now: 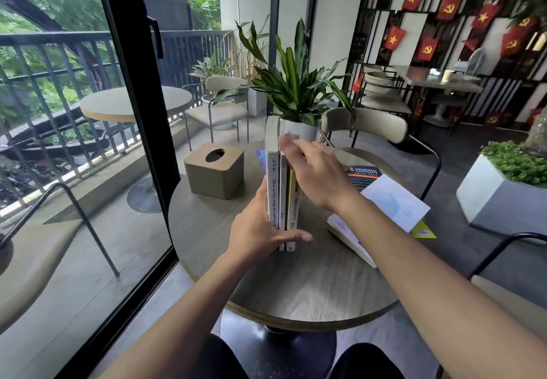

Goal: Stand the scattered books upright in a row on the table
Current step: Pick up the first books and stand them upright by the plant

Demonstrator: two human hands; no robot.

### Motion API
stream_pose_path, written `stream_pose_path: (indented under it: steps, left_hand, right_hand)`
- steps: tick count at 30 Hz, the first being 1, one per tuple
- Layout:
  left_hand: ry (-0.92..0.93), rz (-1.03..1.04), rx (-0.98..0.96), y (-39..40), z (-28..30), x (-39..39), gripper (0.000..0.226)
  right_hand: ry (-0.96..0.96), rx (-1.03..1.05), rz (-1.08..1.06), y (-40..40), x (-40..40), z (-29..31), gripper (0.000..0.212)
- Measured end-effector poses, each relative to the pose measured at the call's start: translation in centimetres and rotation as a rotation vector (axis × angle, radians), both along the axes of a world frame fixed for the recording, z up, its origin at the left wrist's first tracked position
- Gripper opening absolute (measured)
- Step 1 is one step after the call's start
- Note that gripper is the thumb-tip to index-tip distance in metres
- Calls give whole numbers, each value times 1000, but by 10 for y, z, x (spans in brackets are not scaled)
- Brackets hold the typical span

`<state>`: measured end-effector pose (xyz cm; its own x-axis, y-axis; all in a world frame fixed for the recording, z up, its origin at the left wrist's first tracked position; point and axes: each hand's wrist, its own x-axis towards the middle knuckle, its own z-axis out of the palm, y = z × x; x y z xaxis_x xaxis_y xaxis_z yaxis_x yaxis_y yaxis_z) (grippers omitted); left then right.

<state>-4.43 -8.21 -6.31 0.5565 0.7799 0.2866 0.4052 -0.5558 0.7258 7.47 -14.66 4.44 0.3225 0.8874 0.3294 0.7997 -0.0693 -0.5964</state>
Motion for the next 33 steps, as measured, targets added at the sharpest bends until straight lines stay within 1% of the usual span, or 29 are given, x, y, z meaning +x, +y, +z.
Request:
stream_pose_path:
  steps: [2, 3, 5, 6, 7, 10, 12, 16, 19, 23, 26, 27, 30, 33]
  left_hand:
    - [11, 12, -4, 0, 1, 0, 131]
    - [26, 18, 4, -1, 1, 1, 127]
    - [73, 29, 47, 0, 1, 3, 119]
    - [95, 35, 64, 0, 1, 4, 115]
    - [107, 40, 68, 0, 0, 5, 113]
    - [57, 44, 21, -3, -1, 9, 108]
    - [-12, 75, 4, -6, -1, 12, 99]
    - [-104, 156, 22, -16, 2, 20, 77]
    - [-161, 209, 27, -17, 2, 20, 79]
    - [-173, 242, 60, -7, 3, 12, 75]
    - [-169, 263, 57, -2, 1, 7, 88]
    - [-180, 262, 61, -2, -1, 6, 89]
    - [-216, 250, 48, -2, -2, 7, 80]
    - [-210, 244, 52, 1, -3, 10, 69]
  right_hand:
    - [76, -9, 81, 0, -2, -6, 98]
    - [82, 12, 109, 1, -3, -8, 109]
    - [7, 42, 129, 3, -4, -10, 121]
    - [-34, 50, 121, 4, -3, -11, 121]
    - [-73, 73, 107, 5, -2, -12, 117]
    - [-127, 189, 61, 10, 2, -18, 88]
    - [-117, 234, 52, 11, 2, -23, 80]
    - [-66, 290, 73, 12, 1, -24, 75]
    - [-41, 317, 103, 17, -4, -21, 74]
    - [8, 339, 124, 29, -10, -22, 74]
    - [-30, 296, 156, 36, -14, -24, 73]
    - [-40, 294, 167, 37, -14, -25, 70]
    - [-33, 313, 191, 35, -8, -25, 60]
    - [-13, 405, 185, 33, 1, -33, 56]
